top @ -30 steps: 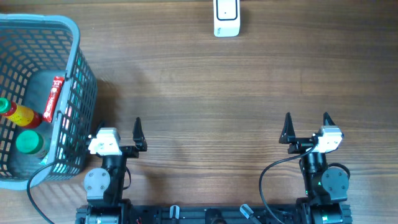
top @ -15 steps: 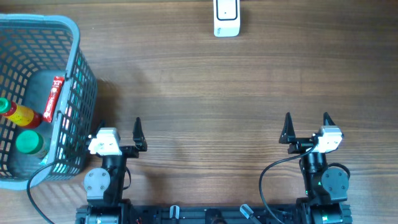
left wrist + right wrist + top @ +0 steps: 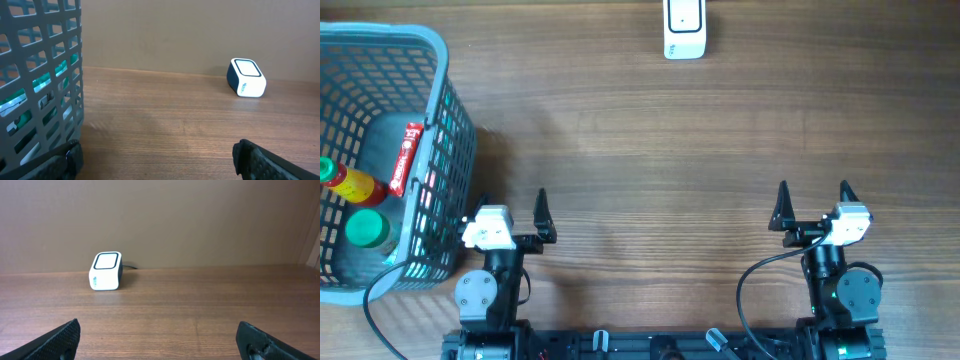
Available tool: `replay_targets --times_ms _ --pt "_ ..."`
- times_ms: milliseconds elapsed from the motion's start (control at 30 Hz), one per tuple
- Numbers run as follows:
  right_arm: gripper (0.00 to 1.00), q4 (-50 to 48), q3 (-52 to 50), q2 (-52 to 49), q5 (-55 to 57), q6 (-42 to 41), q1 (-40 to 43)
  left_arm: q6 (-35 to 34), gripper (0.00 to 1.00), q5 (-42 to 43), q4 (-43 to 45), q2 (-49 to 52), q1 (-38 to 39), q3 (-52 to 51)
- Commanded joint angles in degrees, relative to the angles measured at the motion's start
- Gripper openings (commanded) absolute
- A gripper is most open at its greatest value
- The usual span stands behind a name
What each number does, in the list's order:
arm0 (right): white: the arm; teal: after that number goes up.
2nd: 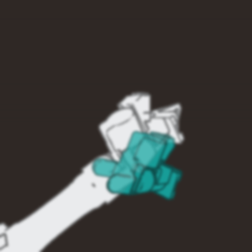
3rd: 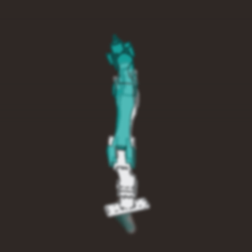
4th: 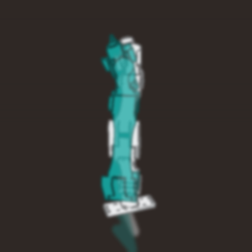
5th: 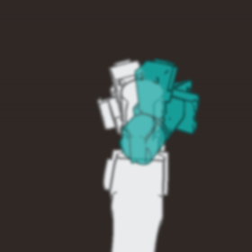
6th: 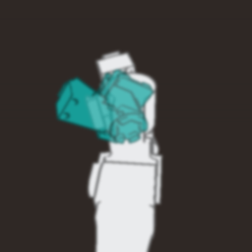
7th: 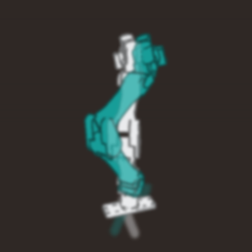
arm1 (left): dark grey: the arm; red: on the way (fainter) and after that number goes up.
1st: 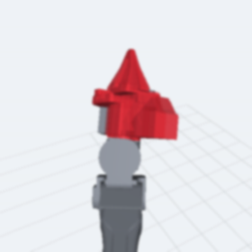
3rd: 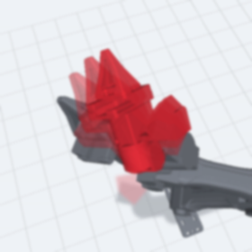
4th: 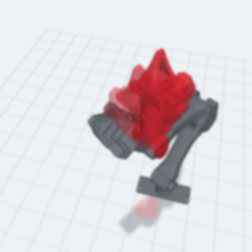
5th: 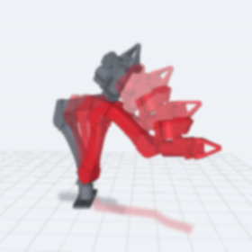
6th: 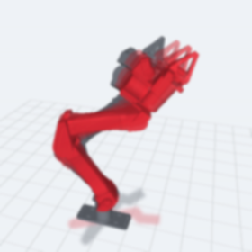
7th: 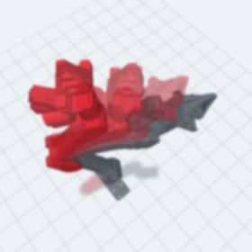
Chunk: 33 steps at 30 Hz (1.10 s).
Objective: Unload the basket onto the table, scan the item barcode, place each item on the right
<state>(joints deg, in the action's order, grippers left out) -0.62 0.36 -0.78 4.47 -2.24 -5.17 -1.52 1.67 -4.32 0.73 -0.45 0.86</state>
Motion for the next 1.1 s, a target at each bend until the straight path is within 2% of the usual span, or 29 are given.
replay_targets --times_ms 0,400,867,1067 --pt "1.0 -0.13 -0.07 0.35 -0.72 0.63 -0.24 1.07 1.0 0.46 0.04 -0.35 0.24 -0.55" --pt "1.0 -0.13 -0.07 0.35 -0.72 0.63 -0.24 0.02 1.0 18.14 2.01 -0.35 0.24 0.31" --pt "1.0 -0.13 -0.07 0.35 -0.72 0.61 -0.24 -8.11 1.0 18.27 1.97 0.13 0.24 13.33" --pt "1.0 -0.13 -0.07 0.35 -0.72 0.63 -0.24 -8.17 1.0 18.29 2.01 8.57 0.24 20.52"
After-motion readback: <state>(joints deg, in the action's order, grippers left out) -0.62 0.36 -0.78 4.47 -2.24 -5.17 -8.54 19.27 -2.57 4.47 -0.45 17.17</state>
